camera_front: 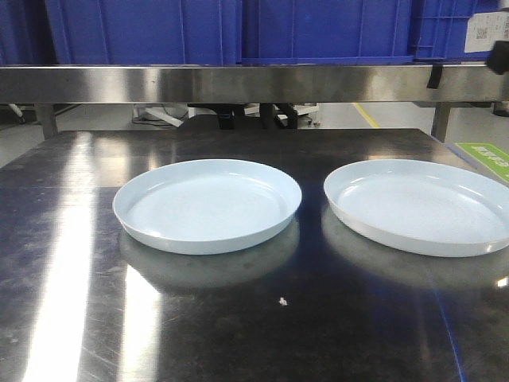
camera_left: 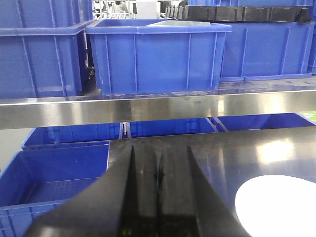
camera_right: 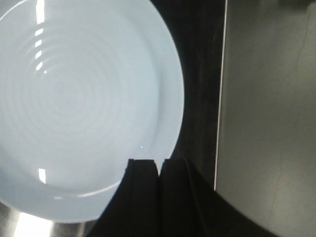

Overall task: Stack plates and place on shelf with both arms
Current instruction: 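Lower the right gripper onto the rim of the other plate and grasp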

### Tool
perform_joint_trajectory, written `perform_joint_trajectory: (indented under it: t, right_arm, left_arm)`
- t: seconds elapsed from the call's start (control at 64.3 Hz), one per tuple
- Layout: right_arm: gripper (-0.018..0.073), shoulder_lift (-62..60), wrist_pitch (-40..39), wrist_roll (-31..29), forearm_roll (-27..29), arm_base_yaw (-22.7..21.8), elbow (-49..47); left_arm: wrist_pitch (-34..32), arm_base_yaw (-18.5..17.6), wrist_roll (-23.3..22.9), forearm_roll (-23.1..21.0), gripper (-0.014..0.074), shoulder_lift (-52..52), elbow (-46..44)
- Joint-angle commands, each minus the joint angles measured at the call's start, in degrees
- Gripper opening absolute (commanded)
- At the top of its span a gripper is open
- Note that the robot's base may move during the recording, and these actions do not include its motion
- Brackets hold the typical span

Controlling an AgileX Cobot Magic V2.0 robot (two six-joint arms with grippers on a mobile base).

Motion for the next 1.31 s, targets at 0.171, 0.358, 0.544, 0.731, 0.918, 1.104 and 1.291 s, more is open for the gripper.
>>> perform_joint_trajectory:
  t: [0.171,0.358,0.544,0.731,0.918,1.104,1.291]
  right_arm:
    - [0.0184,8.8,3.8,-1.3,0.0,-0.2,-12.3]
    - [0.0354,11.9,5.1,-1.4,-2.5,-0.2,-14.8]
    - [0.0371,13.0,5.1,-1.4,-3.0,-0.2,-14.8]
    - [0.0375,14.4,4.6,-1.4,-3.1,-0.2,-14.8]
    - [0.0375,15.3,4.3,-1.4,-3.1,-0.2,-14.8]
    - [0.0375,15.4,3.5,-1.4,-2.5,-0.2,-14.8]
    - [0.0373,16.0,3.2,-1.4,-0.8,-0.2,-14.8]
  left_arm:
    - [-4.7,0.0,-0.1,0.0,0.0081,0.2,-1.6]
    - [-4.7,0.0,-0.1,0.0,0.0081,0.2,-1.6]
    - [-4.7,0.0,-0.1,0.0,0.0081,0.2,-1.6]
    - [-4.7,0.0,-0.1,0.0,0.0081,0.2,-1.6]
    - [-4.7,0.0,-0.1,0.0,0.0081,0.2,-1.6]
    - [-4.7,0.0,-0.1,0.0,0.0081,0.2,-1.6]
    - [-4.7,0.0,-0.1,0.0,0.0081,0.2,-1.6]
